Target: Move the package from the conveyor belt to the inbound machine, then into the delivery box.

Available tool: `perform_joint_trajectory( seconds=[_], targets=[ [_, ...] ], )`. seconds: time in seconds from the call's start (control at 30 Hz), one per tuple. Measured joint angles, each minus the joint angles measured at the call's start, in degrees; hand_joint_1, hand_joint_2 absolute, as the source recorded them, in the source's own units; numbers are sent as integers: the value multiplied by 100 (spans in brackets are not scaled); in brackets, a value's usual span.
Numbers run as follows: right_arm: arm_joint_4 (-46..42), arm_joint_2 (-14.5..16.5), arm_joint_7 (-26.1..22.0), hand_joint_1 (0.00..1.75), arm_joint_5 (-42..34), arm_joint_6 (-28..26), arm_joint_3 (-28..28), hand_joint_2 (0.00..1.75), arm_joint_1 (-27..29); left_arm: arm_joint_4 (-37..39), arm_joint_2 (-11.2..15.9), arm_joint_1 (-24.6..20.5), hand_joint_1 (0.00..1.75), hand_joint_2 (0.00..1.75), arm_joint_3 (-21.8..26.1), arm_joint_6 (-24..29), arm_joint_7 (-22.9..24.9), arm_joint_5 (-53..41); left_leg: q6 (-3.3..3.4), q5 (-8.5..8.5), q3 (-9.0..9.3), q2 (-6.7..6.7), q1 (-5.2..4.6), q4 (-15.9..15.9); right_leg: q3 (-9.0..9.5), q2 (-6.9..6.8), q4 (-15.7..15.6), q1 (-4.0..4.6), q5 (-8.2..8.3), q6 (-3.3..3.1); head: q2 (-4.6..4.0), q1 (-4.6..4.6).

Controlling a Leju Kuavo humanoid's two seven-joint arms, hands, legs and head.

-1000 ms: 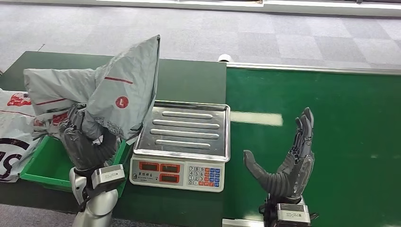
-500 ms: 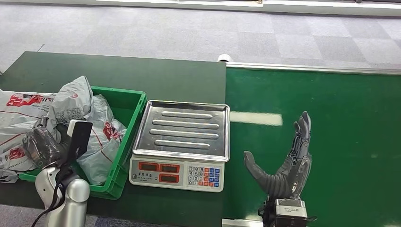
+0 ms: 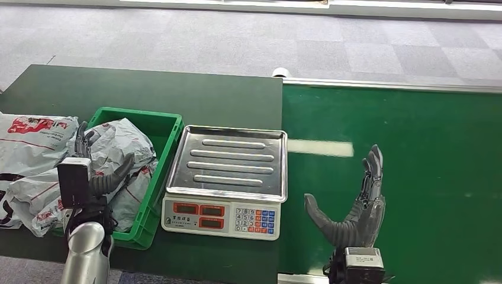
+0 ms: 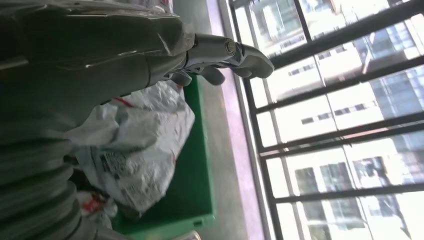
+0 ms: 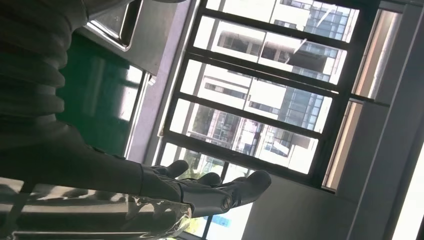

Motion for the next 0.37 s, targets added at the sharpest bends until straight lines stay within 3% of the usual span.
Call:
perform_joint_trajectory(
  seconds=[0.2,0.27,0.37],
  targets=[
    [290,-18,-11,0,-365,601,-50,175,-125,-880,18,541,0,175,-272,-1962,-915,2211,0,-1,-1,6,0,-1,-3,4,0,1,-1,-1,1,-1],
    [400,-18,50,0,-443,773,-63,175,-172,-1165,-29,730,0,175,-377,-2207,-1042,2428,0,-1,-1,6,0,-1,-3,3,-1,1,-1,-1,1,-1],
    [505,-18,205,0,-525,1010,-93,175,-193,-1416,-129,957,0,175,-563,-2023,-1138,2151,0,-1,-1,5,0,-1,-2,2,-2,-1,-1,0,1,0]
  ],
)
